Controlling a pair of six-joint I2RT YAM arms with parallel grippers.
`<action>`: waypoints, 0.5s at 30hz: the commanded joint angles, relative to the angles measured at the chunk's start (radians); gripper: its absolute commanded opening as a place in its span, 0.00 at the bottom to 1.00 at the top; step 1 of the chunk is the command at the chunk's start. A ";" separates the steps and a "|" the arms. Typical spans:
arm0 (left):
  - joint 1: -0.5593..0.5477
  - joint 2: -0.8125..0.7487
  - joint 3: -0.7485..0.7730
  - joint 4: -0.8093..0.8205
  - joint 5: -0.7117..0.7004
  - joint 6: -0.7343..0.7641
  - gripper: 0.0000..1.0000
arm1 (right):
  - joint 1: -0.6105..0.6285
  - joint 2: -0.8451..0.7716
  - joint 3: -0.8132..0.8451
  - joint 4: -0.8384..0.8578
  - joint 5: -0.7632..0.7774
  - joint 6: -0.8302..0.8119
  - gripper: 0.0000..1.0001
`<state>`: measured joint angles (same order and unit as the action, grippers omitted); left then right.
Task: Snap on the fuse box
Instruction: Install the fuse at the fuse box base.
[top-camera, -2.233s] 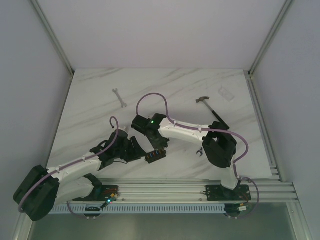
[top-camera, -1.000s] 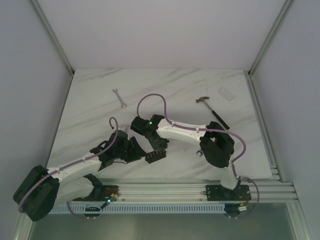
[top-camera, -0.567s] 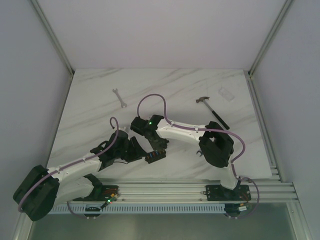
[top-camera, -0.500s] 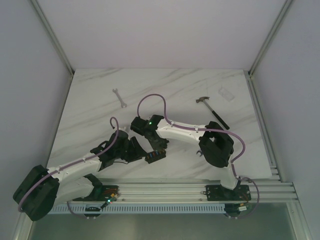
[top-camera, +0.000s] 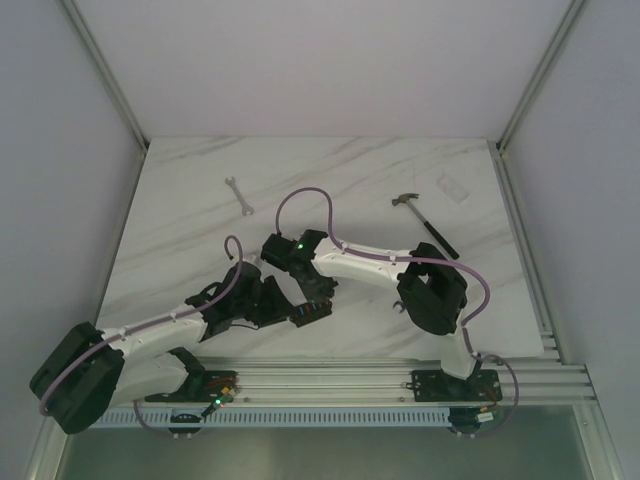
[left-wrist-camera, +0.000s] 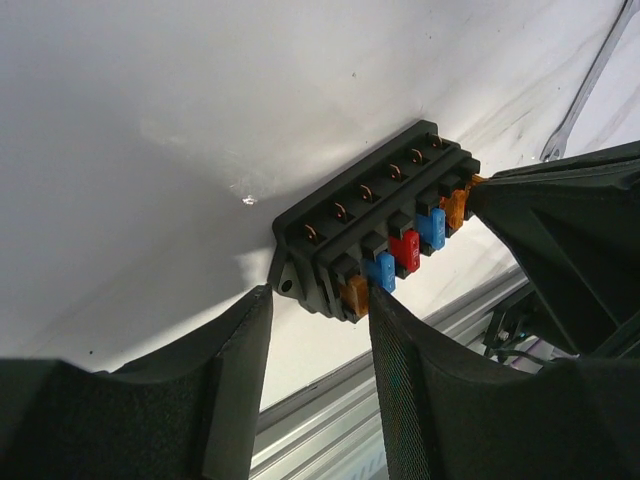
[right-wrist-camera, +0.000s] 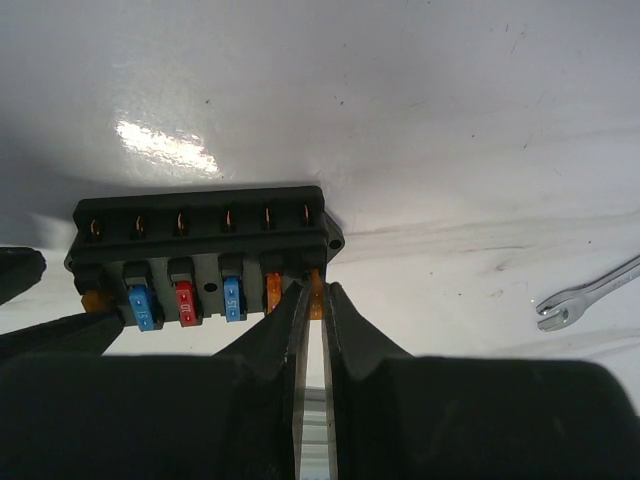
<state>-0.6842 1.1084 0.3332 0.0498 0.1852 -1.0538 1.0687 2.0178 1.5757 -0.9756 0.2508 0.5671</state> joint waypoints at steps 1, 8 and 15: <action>-0.006 0.028 0.002 0.005 -0.013 -0.005 0.52 | 0.008 0.055 0.002 0.002 -0.034 0.049 0.00; -0.009 0.063 0.021 0.011 -0.022 -0.011 0.49 | 0.008 0.054 -0.034 0.029 -0.034 0.052 0.00; -0.012 0.088 0.029 0.015 -0.033 -0.018 0.46 | 0.006 0.052 -0.106 0.073 -0.036 0.041 0.00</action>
<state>-0.6888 1.1702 0.3511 0.0795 0.1860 -1.0653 1.0687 2.0136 1.5558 -0.9581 0.2527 0.5797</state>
